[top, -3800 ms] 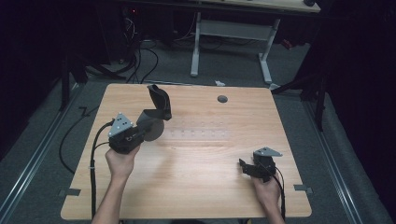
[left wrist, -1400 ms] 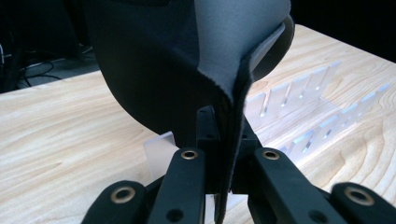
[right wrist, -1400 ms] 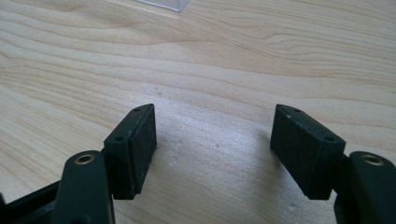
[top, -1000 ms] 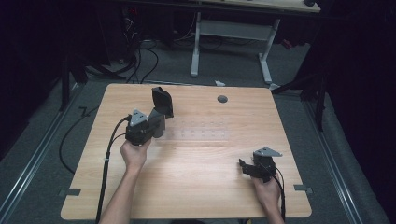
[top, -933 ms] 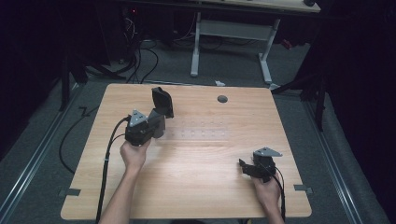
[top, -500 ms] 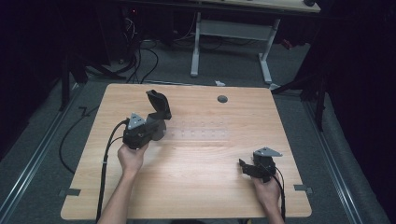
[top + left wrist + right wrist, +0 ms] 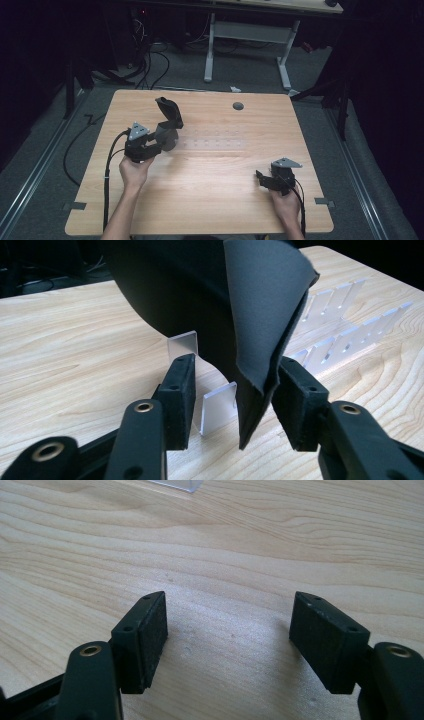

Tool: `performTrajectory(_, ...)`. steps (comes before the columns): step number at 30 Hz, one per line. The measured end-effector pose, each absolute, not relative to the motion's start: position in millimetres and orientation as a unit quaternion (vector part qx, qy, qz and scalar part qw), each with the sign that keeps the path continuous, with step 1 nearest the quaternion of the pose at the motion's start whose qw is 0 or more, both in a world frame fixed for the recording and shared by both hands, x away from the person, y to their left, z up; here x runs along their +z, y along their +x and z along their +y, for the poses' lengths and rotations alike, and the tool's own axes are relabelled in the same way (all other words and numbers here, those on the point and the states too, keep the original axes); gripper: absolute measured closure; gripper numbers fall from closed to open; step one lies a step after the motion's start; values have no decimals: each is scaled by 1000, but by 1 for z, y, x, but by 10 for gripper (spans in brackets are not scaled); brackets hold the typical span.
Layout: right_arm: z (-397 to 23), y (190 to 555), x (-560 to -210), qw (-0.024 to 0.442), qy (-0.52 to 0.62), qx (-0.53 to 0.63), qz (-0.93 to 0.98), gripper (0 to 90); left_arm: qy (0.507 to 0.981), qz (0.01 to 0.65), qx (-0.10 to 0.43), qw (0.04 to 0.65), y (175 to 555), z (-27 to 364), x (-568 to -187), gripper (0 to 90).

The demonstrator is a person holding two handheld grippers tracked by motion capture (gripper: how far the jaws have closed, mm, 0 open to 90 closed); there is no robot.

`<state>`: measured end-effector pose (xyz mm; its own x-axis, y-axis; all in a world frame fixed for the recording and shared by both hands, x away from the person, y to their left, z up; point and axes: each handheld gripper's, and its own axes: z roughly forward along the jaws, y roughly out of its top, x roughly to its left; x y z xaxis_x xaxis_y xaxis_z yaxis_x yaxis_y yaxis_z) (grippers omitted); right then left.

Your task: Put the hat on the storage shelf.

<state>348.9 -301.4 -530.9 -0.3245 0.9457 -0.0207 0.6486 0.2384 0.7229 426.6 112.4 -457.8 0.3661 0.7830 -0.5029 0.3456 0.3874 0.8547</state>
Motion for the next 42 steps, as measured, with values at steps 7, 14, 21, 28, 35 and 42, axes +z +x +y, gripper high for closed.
performTrajectory(7,-301,349,-531,236,531,314,751,317,523,537,172,639,418,120,-452,502)
performTrajectory(14,-301,349,-531,236,531,314,750,317,522,534,174,643,409,124,-446,481)
performTrajectory(21,-301,349,-531,236,531,314,750,317,511,540,169,646,402,129,-444,465)
performTrajectory(28,-301,349,-531,236,531,314,750,317,507,543,162,649,395,130,-443,450)
performTrajectory(35,-301,349,-531,236,531,314,750,317,512,543,159,646,388,130,-442,438)
performTrajectory(42,-301,349,-531,236,531,314,751,317,514,543,146,648,378,129,-445,429)
